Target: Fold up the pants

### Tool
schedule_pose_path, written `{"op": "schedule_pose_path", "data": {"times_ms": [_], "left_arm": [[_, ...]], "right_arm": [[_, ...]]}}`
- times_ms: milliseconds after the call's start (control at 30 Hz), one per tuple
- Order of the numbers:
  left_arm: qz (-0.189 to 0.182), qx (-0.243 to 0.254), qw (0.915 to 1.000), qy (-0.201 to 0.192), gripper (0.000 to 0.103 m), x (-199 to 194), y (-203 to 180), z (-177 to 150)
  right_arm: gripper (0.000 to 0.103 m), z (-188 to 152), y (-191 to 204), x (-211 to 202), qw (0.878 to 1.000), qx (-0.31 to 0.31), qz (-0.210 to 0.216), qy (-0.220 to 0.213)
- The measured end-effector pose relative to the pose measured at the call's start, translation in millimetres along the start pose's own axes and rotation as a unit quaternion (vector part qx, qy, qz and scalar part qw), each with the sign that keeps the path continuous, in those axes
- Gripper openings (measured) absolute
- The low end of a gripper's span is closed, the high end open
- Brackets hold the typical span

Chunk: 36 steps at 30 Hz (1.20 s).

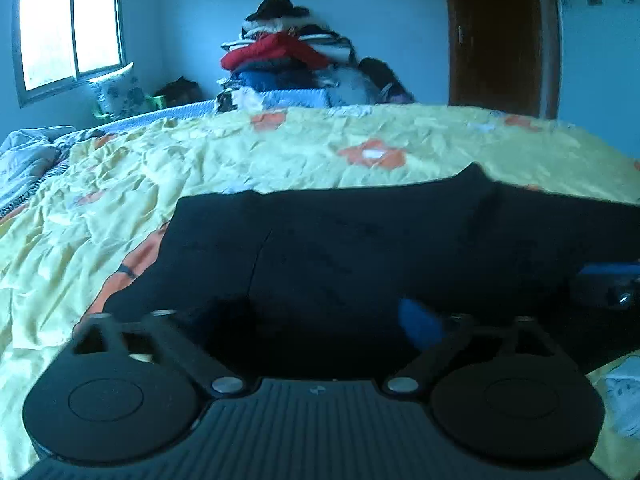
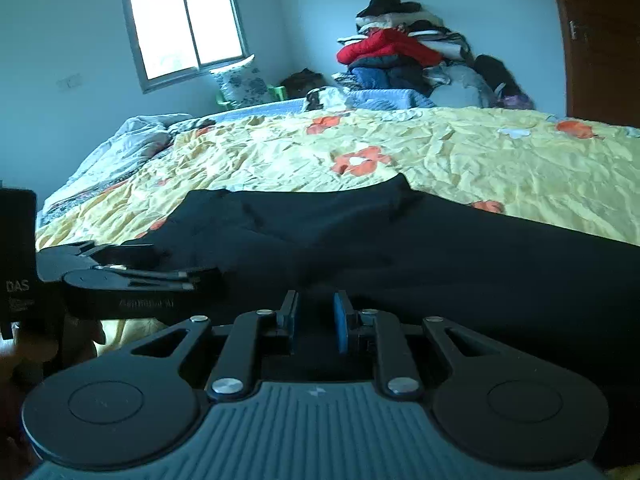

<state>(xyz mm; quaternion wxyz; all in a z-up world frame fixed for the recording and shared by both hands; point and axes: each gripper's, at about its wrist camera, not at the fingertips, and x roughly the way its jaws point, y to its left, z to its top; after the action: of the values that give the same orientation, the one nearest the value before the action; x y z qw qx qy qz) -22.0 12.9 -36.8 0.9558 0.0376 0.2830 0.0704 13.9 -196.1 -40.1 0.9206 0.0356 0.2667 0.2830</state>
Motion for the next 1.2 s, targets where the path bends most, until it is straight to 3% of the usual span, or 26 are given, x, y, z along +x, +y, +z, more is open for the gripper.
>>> {"op": "schedule_pose_path", "data": {"times_ms": [167, 333, 500, 600, 767, 867, 1033, 1200], "left_arm": [[-0.007, 0.001, 0.9999, 0.010, 0.103, 5.6, 2.0, 2.4], [-0.004, 0.006, 1.0000, 0.006, 0.103, 3.8, 1.3, 1.2], [-0.013, 0.009, 0.9999, 0.004, 0.103, -3.9, -4.7, 0.2], [-0.024, 0.010, 0.9997, 0.006, 0.103, -7.6, -8.3, 2.2], [-0.036, 0.019, 0.9992, 0.000, 0.102, -13.0, -18.3, 5.5], [-0.050, 0.015, 0.9986, -0.001, 0.102, -15.9, -26.1, 6.6], [-0.079, 0.029, 0.9964, -0.008, 0.102, -18.2, -45.4, 3.1], [-0.094, 0.048, 0.9944, -0.006, 0.103, -13.8, -60.7, -1.7]], "right_arm": [[0.019, -3.0, -2.3, -12.3, 1.000, 0.014, -0.016, -0.012], [0.050, -9.9, -5.2, -24.7, 0.999, 0.020, -0.033, -0.014], [0.057, -11.5, -7.0, -39.0, 0.998, 0.017, -0.053, -0.023], [0.074, -12.9, -10.6, -46.6, 0.997, 0.023, -0.066, -0.029], [0.075, -18.5, -21.9, -62.5, 0.994, 0.041, -0.093, -0.033], [0.081, -22.7, -30.5, -72.6, 0.991, 0.050, -0.122, -0.037], [0.093, -26.4, -63.3, -99.5, 0.974, 0.085, -0.205, -0.051], [0.093, -38.3, -137.2, -147.2, 0.943, 0.167, -0.275, -0.086]]}}
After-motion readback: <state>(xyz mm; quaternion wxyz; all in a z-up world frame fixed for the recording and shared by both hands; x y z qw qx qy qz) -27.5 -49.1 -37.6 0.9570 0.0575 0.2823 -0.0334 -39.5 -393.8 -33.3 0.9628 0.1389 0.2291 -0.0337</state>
